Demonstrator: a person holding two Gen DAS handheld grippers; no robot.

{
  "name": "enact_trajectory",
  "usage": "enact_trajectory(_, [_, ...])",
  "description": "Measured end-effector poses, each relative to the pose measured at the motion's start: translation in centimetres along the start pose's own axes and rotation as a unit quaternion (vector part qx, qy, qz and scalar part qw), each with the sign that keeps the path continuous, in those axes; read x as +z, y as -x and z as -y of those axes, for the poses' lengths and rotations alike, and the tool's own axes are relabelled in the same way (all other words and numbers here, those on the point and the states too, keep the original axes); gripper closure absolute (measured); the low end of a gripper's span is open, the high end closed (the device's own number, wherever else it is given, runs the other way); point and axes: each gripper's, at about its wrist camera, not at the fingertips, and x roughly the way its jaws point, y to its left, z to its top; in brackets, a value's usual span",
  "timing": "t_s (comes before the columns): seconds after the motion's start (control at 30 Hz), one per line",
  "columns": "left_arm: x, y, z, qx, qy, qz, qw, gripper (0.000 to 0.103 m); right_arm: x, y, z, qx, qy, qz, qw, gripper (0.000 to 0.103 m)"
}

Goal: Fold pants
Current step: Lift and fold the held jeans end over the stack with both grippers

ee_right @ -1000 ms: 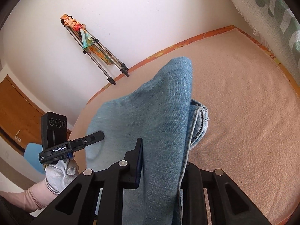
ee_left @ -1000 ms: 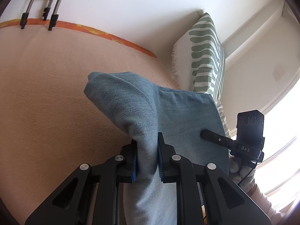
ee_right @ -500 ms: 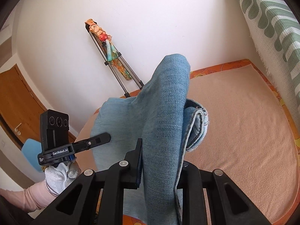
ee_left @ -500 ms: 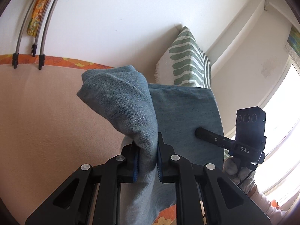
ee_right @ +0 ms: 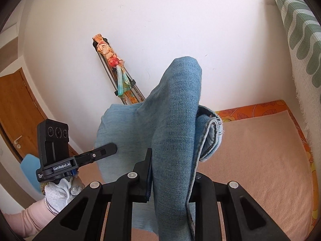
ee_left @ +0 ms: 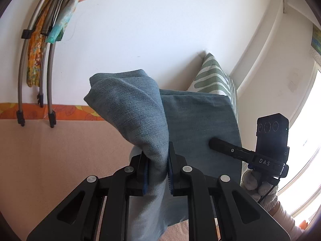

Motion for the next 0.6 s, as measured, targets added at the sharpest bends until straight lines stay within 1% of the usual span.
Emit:
enact_trajectory(0.13, [2.2, -2.1, -2.1, 0.010, -0.001, 0.002, 0.9999, 0.090, 2.5, -3.4, 1.5, 0.003, 0.004, -0.006, 1.000, 0.084])
enact_trajectory(0.3, [3.8, -5.5, -5.0, 0.023, -0.001, 0.000, 0.9997, 0.090, 5.1, -8.1, 4.4, 0.004, -0.001, -0.018, 1.000, 0.084])
enact_trajectory(0.47, [4.4, -9.3, -7.6, 0.033, 0.011, -0.016, 0.9993, 0.090, 6.2, -12.8, 7.3, -0.011, -0.007, -0.035, 0.999, 0.084])
enact_trajectory(0.6, [4.8, -11.9, -9.0, 0.035, 0.016, -0.021, 0.9991, 0.090, 6.5, -15.1, 9.3, -0.024, -0.010, -0.043, 0.999, 0.084])
